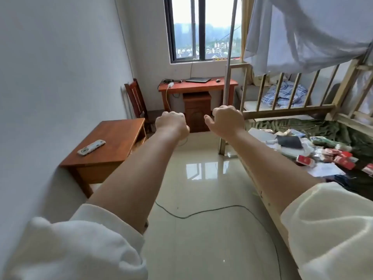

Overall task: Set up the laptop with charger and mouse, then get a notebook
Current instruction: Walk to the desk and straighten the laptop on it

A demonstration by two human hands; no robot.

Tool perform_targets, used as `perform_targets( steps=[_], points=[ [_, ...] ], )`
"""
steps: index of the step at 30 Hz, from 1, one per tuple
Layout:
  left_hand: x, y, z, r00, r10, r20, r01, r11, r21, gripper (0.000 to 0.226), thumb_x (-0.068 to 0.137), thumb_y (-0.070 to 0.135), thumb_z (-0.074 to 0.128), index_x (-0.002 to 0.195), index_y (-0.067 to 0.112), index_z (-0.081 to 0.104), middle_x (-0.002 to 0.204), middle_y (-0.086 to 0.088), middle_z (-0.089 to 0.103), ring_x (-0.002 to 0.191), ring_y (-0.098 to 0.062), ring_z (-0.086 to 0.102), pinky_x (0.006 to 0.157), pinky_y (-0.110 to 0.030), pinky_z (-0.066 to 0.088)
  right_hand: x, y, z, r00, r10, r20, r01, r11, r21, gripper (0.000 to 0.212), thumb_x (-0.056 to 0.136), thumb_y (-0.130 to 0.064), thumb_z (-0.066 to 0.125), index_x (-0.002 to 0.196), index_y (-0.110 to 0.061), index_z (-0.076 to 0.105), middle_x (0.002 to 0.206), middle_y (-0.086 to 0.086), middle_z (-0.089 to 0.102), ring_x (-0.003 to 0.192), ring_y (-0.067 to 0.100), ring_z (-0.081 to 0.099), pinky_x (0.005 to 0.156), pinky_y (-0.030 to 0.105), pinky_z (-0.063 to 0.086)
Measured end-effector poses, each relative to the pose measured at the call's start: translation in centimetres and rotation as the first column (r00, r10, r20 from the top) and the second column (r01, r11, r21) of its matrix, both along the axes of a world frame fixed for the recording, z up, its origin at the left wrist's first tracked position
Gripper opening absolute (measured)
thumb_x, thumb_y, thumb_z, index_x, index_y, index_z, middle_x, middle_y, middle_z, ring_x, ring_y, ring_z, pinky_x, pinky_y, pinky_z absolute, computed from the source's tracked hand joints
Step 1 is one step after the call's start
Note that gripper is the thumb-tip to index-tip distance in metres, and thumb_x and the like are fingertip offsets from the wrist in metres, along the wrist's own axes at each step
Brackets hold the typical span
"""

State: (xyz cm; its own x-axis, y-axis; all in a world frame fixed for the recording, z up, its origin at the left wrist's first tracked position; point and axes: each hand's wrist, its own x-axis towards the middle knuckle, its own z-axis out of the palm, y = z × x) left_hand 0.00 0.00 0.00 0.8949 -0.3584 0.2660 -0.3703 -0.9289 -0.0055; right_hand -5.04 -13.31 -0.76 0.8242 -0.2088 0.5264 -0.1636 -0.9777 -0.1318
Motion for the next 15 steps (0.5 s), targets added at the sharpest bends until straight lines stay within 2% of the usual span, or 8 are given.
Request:
perform_targets(
  steps=[1,5,11,15],
  points=[
    [0.3,-0.3,-0.8,0.997,0.021,-0.073,-0.017,0.999,0.049,0.032,0.093,0.031,0.045,0.117,0.011,0.055,0.123,-0.011,0.059,0.116,-0.029,0.051,0.089,-0.037,0.046,0.6,-0.1,-0.9,0.996,0.004,-0.09,-0.002,1.0,0.023,0.041,0.094,-0.036,0.043,0.095,-0.001,0.065,0.102,0.018,0.067,0.1,0.033,0.059,0.084,0.038,0.047],
    [4.7,-1.3,-4.9,0.984,0.028,-0.174,-0.013,0.996,0.087,0.029,0.094,0.029,0.044,0.115,0.011,0.053,0.122,-0.011,0.059,0.115,-0.029,0.052,0.086,-0.036,0.047,5.0,-1.8,-5.3,0.972,0.038,-0.233,-0.026,0.998,0.056,0.037,0.093,-0.033,0.044,0.095,-0.002,0.064,0.105,0.017,0.067,0.103,0.033,0.058,0.085,0.036,0.046],
    [16.4,-4.1,-8.4,0.983,0.045,-0.179,-0.032,0.996,0.077,0.027,0.094,0.027,0.043,0.111,0.009,0.053,0.115,-0.011,0.06,0.108,-0.028,0.053,0.083,-0.036,0.048,16.3,-6.8,-9.0,0.959,0.034,-0.281,-0.014,0.997,0.076,0.033,0.091,-0.03,0.047,0.091,-0.002,0.064,0.103,0.016,0.067,0.099,0.032,0.059,0.078,0.034,0.044],
    [26.8,-7.4,-9.0,0.985,0.033,-0.169,-0.019,0.996,0.083,0.031,0.095,0.029,0.041,0.116,0.01,0.051,0.122,-0.011,0.058,0.114,-0.028,0.049,0.09,-0.036,0.044,26.8,-10.1,-9.7,0.945,0.021,-0.327,0.011,0.995,0.098,0.033,0.091,-0.031,0.046,0.096,-0.002,0.062,0.109,0.016,0.064,0.105,0.031,0.056,0.083,0.035,0.045]
  ],
)
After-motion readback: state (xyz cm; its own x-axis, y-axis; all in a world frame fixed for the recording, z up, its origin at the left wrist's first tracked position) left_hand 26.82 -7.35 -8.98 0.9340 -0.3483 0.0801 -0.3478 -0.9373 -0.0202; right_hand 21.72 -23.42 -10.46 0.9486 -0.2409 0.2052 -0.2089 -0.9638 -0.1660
